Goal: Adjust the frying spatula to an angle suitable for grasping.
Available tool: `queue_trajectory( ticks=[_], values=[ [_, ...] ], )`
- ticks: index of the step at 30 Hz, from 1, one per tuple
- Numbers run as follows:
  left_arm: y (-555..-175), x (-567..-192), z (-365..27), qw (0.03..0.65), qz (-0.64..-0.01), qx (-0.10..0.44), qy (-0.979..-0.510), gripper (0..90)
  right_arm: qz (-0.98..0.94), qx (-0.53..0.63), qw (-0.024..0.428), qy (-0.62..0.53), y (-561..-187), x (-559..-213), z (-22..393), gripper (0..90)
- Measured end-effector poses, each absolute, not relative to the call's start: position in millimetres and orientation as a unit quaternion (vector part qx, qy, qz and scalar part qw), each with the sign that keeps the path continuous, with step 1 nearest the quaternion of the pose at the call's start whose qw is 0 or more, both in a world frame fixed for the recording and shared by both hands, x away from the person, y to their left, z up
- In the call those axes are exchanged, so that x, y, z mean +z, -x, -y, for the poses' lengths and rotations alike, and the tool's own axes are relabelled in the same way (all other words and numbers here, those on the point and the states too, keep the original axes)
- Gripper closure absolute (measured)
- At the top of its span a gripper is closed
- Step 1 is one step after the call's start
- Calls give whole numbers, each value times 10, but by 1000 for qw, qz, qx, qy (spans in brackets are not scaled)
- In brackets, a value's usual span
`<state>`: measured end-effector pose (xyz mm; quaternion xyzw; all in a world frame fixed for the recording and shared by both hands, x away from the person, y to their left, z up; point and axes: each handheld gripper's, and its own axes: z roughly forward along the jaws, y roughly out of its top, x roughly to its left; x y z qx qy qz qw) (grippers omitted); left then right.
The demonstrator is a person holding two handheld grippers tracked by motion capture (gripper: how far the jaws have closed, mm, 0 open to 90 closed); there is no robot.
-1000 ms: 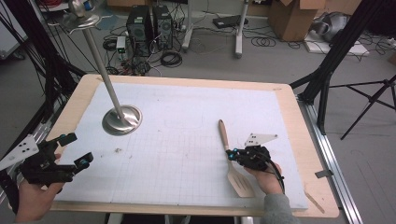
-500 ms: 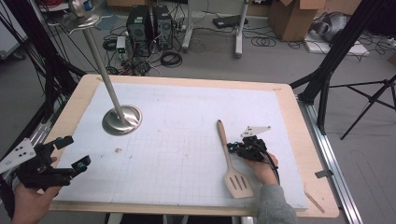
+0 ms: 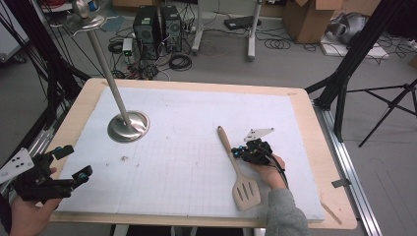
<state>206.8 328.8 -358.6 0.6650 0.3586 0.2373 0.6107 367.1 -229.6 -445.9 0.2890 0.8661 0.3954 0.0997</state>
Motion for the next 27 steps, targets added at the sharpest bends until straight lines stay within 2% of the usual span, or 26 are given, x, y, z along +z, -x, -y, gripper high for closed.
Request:
queue_trajectory(
  ticks=[13,21,27],
  values=[
    [-2010,-3589,-3337,607,-364,243,-663,17,-877,395,94,-256,-3735,-4457,2003,900],
    [-1990,-3582,-3373,609,-366,245,-660,17,-855,429,114,-269,-3690,-4297,2121,900],
    [-2039,-3578,-3340,610,-364,243,-660,17,-859,436,92,-251,-3456,-4164,2157,900]
  ],
)
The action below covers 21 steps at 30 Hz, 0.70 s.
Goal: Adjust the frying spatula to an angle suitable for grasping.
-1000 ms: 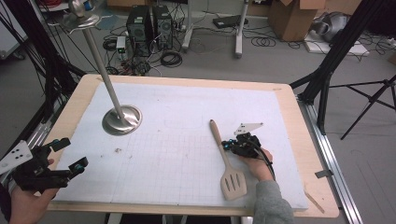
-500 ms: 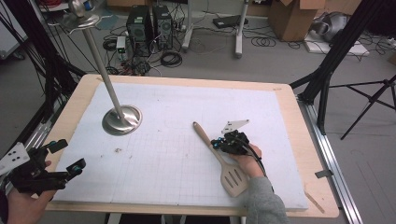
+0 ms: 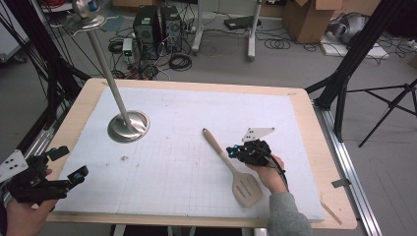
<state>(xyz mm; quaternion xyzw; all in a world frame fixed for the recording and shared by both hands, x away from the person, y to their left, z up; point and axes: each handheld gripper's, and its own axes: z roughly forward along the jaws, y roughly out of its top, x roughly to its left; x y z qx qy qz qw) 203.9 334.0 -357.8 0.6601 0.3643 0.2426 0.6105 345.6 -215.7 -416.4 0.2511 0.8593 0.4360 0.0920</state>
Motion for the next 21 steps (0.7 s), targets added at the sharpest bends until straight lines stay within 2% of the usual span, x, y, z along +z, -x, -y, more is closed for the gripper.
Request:
queue_trajectory(
  ticks=[5,13,21],
  values=[
    [-2099,-3581,-3289,613,-360,236,-662,17,-884,407,77,-215,-3285,-4204,2063,900],
    [-2182,-3598,-3265,616,-359,229,-663,17,-901,371,62,-218,-3229,-4349,2090,900],
    [-2187,-3592,-3244,616,-355,229,-665,17,-905,361,72,-216,-3201,-4352,2078,900]
  ],
)
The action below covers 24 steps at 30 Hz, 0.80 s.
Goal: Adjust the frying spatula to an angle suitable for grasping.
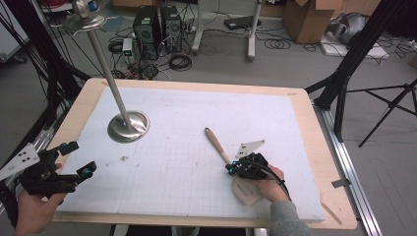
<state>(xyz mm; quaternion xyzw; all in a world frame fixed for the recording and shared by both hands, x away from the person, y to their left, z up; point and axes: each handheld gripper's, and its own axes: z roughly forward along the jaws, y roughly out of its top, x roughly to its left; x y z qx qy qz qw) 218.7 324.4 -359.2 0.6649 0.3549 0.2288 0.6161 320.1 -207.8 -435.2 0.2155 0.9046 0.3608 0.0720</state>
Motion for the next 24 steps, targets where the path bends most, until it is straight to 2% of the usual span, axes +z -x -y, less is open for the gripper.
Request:
queue_trajectory(
  ticks=[17,24],
  values=[
    [-2148,-3593,-3289,617,-359,231,-661,17,-905,362,66,-214,-3224,-4342,2196,900],
    [-2151,-3597,-3283,617,-359,230,-661,17,-909,357,78,-203,-3223,-4332,2227,900]
  ],
)
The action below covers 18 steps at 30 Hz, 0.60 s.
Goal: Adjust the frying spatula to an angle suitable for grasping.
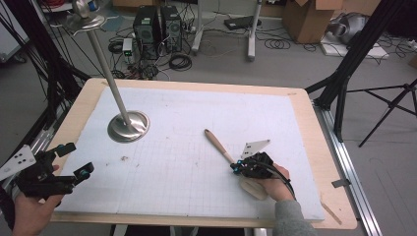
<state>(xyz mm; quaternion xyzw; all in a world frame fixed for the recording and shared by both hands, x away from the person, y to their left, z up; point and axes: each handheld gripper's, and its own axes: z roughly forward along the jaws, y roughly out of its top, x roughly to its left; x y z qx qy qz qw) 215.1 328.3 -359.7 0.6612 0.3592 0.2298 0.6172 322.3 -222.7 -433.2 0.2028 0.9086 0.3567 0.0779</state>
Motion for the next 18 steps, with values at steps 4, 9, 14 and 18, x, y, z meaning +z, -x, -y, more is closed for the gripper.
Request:
queue_trajectory(
  ticks=[4,9,14,18],
  values=[
    [-2154,-3599,-3280,617,-359,229,-661,17,-909,357,80,-202,-3225,-4329,2246,900],
    [-2156,-3602,-3281,617,-359,229,-662,17,-908,357,82,-202,-3228,-4327,2259,900],
    [-2164,-3605,-3272,617,-360,228,-661,17,-904,363,96,-206,-3211,-4295,2261,900],
    [-2178,-3608,-3259,617,-359,227,-662,17,-880,400,115,-228,-3176,-4187,2306,900]
  ],
)
